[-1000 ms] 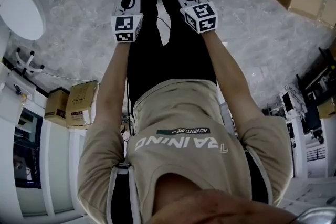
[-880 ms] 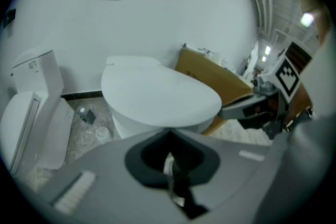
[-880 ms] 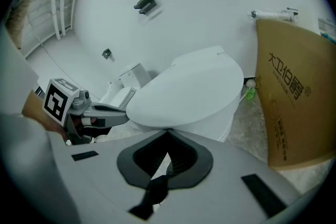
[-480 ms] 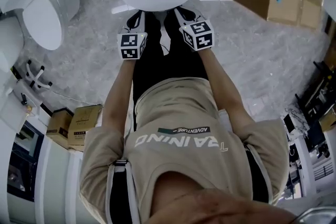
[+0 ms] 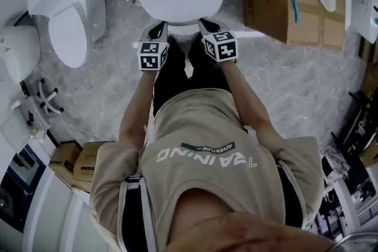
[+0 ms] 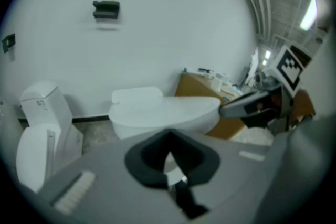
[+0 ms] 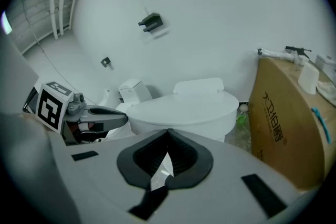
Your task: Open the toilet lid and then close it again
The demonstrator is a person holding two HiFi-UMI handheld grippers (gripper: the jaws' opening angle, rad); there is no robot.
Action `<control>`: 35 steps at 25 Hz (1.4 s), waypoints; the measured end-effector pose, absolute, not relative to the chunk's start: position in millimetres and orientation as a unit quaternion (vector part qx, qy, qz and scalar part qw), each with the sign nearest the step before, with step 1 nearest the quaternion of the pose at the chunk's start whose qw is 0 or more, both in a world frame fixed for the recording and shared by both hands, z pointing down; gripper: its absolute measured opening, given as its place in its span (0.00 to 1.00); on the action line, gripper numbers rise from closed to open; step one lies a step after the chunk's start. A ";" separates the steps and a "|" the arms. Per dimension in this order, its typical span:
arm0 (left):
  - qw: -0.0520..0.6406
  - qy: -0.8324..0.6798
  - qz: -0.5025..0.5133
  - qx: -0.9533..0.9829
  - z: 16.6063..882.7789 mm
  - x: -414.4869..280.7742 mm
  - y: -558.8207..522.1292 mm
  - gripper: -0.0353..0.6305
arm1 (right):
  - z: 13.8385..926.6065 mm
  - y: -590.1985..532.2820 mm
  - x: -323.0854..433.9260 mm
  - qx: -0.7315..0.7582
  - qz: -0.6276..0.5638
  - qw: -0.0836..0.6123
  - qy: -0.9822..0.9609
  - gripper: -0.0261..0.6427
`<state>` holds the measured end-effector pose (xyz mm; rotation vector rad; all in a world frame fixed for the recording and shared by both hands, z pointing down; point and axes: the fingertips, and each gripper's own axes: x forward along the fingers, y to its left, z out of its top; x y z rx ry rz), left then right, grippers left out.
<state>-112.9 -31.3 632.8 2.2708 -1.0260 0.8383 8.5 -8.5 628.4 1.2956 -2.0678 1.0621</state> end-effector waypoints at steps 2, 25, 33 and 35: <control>0.241 -0.380 0.304 0.840 617.8 -112.0 -43.6 0.06 | 612.8 -21.5 9.1 0.473 0.377 0.234 -0.761 0.06; 0.165 -0.414 0.333 0.831 516.2 -100.3 -172.4 0.06 | 505.8 -153.1 17.2 0.469 0.301 0.199 -0.806 0.06; 0.145 -0.433 0.333 0.825 493.4 -95.3 -218.8 0.05 | 481.6 -200.7 18.2 0.457 0.249 0.225 -0.824 0.06; 0.146 -0.427 0.328 0.830 488.6 -96.1 -227.7 0.05 | 476.8 -209.7 16.5 0.455 0.236 0.236 -0.825 0.06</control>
